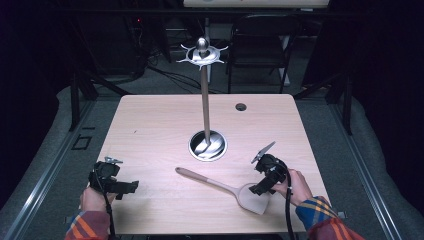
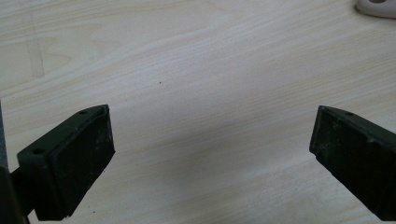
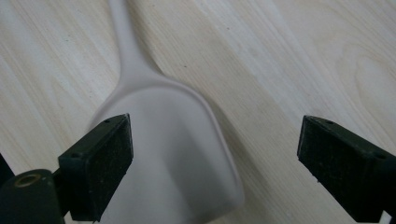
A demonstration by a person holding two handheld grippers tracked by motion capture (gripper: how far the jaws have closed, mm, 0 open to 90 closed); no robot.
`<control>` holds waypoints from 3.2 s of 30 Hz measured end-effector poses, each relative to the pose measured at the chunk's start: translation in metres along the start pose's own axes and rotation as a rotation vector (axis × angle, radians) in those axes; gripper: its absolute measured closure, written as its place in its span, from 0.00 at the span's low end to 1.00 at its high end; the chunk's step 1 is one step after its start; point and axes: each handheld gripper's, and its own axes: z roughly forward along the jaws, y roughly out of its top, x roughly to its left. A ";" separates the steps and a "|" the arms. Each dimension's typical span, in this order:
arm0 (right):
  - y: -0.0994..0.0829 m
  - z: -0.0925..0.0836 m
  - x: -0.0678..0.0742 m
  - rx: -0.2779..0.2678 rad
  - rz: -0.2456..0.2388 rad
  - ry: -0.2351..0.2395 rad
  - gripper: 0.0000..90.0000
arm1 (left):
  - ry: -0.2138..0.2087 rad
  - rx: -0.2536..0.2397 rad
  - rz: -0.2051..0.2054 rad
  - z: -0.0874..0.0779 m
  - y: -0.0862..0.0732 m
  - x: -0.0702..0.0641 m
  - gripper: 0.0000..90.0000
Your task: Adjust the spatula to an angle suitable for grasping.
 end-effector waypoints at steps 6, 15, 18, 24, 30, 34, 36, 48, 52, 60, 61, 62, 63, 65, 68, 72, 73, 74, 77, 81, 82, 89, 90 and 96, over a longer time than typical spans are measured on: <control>0.010 0.007 0.007 0.021 -0.033 0.007 0.14 | 0.003 -0.001 -0.001 0.000 0.000 0.000 0.00; 0.025 0.021 0.018 0.048 -0.065 0.012 0.17 | -0.003 0.010 0.001 0.000 0.000 0.001 0.00; 0.032 0.029 0.026 0.064 -0.103 0.049 0.24 | -0.001 0.009 0.001 0.000 0.000 0.001 0.00; 0.041 0.038 0.036 0.080 -0.136 0.066 0.37 | -0.009 0.011 0.004 0.001 0.000 0.000 0.00; 0.047 0.045 0.046 0.094 -0.171 0.063 0.51 | -0.010 0.008 0.012 0.001 0.000 0.000 0.00; 0.052 0.051 0.051 0.115 -0.194 0.030 0.60 | -0.023 -0.004 0.011 0.000 0.000 -0.001 0.00; 0.054 0.053 0.052 0.123 -0.203 0.025 0.62 | -0.028 -0.007 0.009 0.000 0.000 -0.001 0.00; 0.062 0.061 0.057 0.118 -0.223 0.008 0.83 | -0.037 -0.008 0.013 0.000 -0.001 0.000 0.00; 0.062 0.059 0.058 0.112 -0.230 0.006 0.85 | -0.038 -0.008 0.013 0.000 -0.001 -0.001 0.00; 0.059 0.054 0.055 0.105 -0.232 0.000 0.85 | -0.038 -0.007 0.016 0.000 -0.001 0.000 0.00; 0.058 0.053 0.054 0.103 -0.231 -0.001 0.86 | -0.038 -0.008 0.017 0.000 -0.001 0.000 0.00; 0.057 0.052 0.053 0.093 -0.226 0.003 0.86 | -0.037 -0.008 0.017 0.000 -0.001 0.000 0.00; 0.056 0.050 0.052 0.100 -0.225 -0.004 0.86 | -0.038 -0.008 0.016 0.000 -0.001 0.000 0.00; 0.054 0.048 0.050 0.097 -0.226 -0.009 0.86 | -0.038 -0.009 0.018 0.000 -0.001 0.000 0.00; 0.050 0.044 0.048 0.096 -0.221 -0.011 0.86 | -0.038 -0.009 0.018 -0.001 -0.001 0.000 0.00; 0.044 0.037 0.043 0.085 -0.213 -0.016 0.86 | -0.038 -0.012 0.017 -0.001 -0.001 0.000 0.00; 0.042 0.036 0.041 0.078 -0.207 -0.014 0.86 | -0.038 -0.012 0.016 -0.001 -0.001 0.000 0.00; 0.040 0.034 0.039 0.081 -0.209 -0.019 0.86 | -0.039 -0.012 0.017 -0.001 -0.001 0.000 0.00; 0.033 0.030 0.033 0.083 -0.203 -0.027 0.86 | -0.040 -0.015 0.017 -0.002 -0.002 0.000 0.00; 0.026 0.025 0.026 0.074 -0.197 -0.036 0.86 | -0.040 -0.015 0.018 -0.002 -0.002 0.000 0.00; 0.024 0.023 0.024 0.083 -0.195 -0.041 0.86 | -0.041 -0.015 0.018 -0.002 -0.002 0.000 0.00; 0.008 0.020 0.011 0.108 -0.193 -0.046 0.86 | -0.042 -0.013 0.019 -0.001 -0.001 0.000 0.00; 0.004 0.020 0.008 0.116 -0.191 -0.051 0.86 | -0.041 -0.013 0.022 -0.001 -0.001 -0.001 0.00; -0.008 0.016 -0.002 0.142 -0.176 -0.063 0.85 | -0.044 -0.014 0.026 -0.001 -0.001 -0.001 0.00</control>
